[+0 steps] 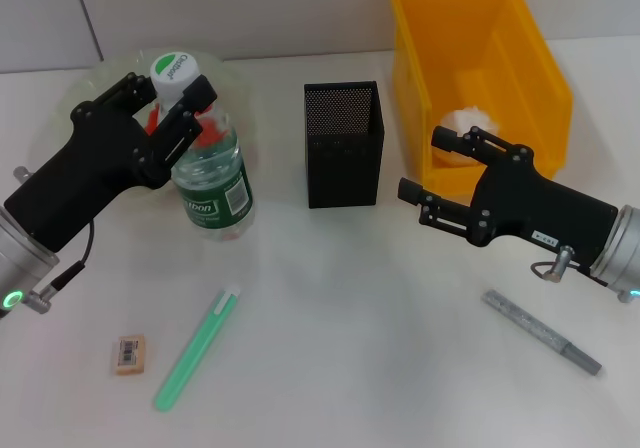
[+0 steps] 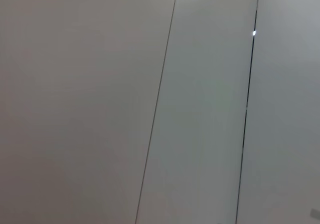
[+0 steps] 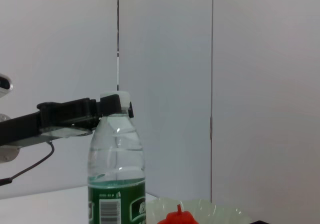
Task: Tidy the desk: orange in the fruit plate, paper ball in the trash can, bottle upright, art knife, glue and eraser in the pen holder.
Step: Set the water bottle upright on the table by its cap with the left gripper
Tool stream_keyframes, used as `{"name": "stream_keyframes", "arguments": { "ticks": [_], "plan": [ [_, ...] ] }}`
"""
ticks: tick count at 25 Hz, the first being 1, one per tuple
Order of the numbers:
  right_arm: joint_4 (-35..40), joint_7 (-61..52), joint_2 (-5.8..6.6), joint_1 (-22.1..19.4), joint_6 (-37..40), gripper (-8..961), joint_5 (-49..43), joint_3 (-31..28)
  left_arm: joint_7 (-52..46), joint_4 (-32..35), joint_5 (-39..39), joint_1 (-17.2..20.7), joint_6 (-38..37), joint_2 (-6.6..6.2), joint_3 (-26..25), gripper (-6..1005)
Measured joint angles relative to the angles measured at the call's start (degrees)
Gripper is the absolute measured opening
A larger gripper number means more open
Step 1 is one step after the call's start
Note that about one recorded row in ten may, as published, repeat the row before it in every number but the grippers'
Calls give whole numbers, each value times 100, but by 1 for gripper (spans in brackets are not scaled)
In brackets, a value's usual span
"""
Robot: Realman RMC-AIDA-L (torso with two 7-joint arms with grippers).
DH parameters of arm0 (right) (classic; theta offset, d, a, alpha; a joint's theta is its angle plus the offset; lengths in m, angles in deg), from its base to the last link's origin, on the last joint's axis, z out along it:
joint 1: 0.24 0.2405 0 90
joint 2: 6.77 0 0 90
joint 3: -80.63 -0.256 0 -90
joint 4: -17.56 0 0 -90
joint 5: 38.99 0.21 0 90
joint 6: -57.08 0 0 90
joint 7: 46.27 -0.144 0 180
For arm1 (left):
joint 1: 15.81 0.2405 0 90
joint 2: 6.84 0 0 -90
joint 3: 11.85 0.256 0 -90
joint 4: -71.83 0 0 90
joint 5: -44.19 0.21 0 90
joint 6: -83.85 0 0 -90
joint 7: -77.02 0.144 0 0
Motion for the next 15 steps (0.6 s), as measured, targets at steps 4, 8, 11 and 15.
{"name": "stream_keyframes", "arguments": {
  "ticks": [4, 8, 11, 15],
  "plan": [
    [65, -13, 6, -10, -26, 764, 0, -26, 58, 0, -8, 39, 77, -7, 1, 523],
    [118, -158, 8, -18, -26, 764, -1, -123, 91, -1, -13, 67, 139, -16, -41, 525],
    [136, -183, 9, -23, -24, 764, -1, -185, 139, -1, 2, 102, 150, -20, -120, 526],
    [190, -206, 9, -48, -1, 764, -2, -290, 264, -2, -25, 183, 155, -11, -173, 528]
  ]
}}
